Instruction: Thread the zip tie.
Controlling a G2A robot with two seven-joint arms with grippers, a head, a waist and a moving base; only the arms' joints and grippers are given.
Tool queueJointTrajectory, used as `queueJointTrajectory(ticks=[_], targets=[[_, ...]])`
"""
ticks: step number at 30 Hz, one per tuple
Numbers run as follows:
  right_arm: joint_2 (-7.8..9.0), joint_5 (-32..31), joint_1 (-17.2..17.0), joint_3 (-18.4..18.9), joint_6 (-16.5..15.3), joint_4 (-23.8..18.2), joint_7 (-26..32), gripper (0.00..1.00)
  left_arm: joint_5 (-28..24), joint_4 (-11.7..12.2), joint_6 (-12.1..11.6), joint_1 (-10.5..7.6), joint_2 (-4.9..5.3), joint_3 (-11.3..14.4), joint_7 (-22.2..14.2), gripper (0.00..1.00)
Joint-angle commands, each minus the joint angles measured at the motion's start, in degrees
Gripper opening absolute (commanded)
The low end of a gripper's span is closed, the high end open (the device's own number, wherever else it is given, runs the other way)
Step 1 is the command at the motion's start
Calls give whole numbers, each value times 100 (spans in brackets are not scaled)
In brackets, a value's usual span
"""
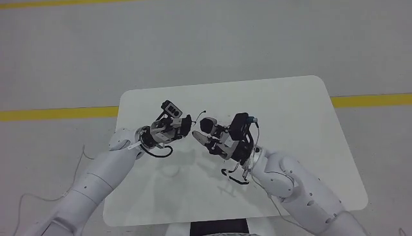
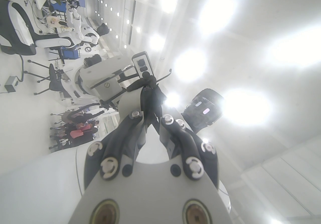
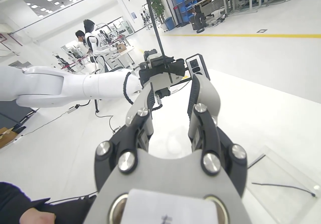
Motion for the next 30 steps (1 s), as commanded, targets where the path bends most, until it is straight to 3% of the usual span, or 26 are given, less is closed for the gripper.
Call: queueJointTrajectory(ticks=[1,7,15,30], targets=[[12,32,35,-21,0,17,-12,29,0,0,0,0,0,0,0,0],[28,125,155,-106,0,74,-37,27,0,0,0,0,0,0,0,0],[17,203,249,-155,0,158,-72,17,0,0,0,0,0,0,0,0],[-13,153,250,-157,0,140,-41,18,0,0,0,0,0,0,0,0]])
